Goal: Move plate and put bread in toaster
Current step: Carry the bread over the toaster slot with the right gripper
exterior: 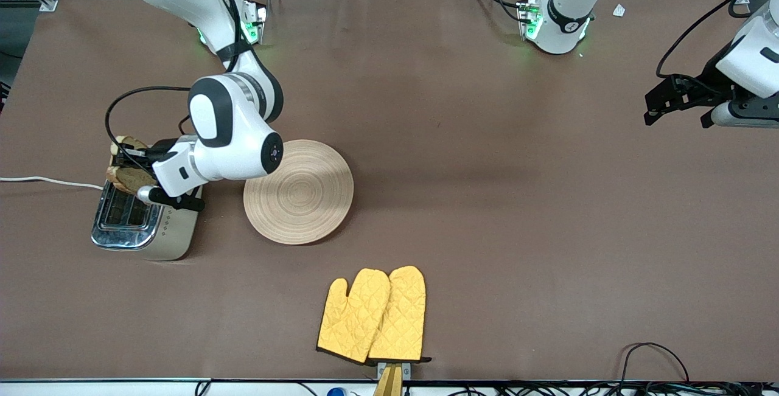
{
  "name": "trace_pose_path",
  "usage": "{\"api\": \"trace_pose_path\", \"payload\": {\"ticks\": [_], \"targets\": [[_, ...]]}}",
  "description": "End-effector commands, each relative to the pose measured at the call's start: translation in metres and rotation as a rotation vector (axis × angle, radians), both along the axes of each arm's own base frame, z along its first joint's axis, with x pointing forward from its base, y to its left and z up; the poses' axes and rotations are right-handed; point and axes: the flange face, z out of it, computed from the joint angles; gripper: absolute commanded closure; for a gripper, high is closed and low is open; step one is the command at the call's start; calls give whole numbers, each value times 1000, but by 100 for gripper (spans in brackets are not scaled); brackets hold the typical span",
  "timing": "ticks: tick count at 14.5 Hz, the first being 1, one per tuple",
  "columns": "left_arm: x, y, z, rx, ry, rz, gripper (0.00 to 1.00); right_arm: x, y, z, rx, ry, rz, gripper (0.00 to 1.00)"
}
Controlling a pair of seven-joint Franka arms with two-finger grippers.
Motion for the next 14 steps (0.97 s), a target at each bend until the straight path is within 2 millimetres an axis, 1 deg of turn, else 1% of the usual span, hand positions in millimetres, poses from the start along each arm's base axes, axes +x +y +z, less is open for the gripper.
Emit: {"api": "trace_pose_path", "payload": {"ticks": [1,6,7,10,14], "targets": [[-4,3,8,23,-3,-1,0,2,-21,-3,-10,-21,1,100],[-3,3,8,23,-2,-3,0,13,-40,-10,-1,-26,3,99],[-3,6,8,22,-3,3,0,14,-42,-12,0,-24,1,99],[2,7,4,22,-3,10,0,16,-48,-19,2,-29,-6,98],[3,6,6,21,-8,8,0,14,-48,-28,8,-37,1,98]]}}
